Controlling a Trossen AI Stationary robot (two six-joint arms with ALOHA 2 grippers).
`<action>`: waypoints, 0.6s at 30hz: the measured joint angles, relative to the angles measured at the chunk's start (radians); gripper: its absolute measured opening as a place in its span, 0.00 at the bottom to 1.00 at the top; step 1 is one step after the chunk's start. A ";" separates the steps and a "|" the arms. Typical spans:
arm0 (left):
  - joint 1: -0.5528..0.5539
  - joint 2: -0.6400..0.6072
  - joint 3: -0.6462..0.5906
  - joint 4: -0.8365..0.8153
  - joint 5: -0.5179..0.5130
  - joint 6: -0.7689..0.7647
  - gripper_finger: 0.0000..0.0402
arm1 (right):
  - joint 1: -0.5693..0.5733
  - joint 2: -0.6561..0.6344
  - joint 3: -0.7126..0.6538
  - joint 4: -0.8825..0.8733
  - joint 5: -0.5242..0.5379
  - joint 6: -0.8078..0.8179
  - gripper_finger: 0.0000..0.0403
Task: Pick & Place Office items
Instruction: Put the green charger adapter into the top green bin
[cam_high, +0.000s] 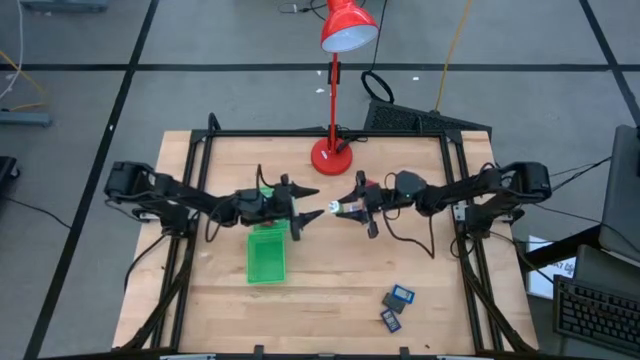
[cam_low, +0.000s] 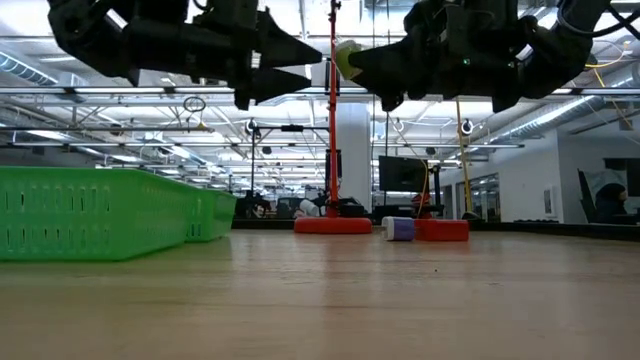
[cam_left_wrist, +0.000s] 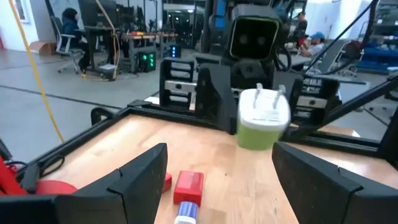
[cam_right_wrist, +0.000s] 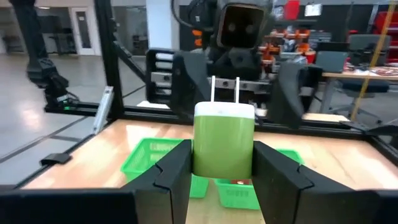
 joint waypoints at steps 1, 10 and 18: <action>-0.002 0.013 0.015 0.003 0.006 0.001 0.73 | 0.005 0.002 0.003 -0.001 -0.004 0.000 0.33; -0.025 0.092 0.111 0.008 0.107 0.052 0.73 | 0.049 0.013 0.024 0.025 -0.005 -0.019 0.33; -0.058 0.102 0.150 0.011 0.101 0.109 0.73 | 0.054 0.015 0.024 0.038 0.007 -0.022 0.33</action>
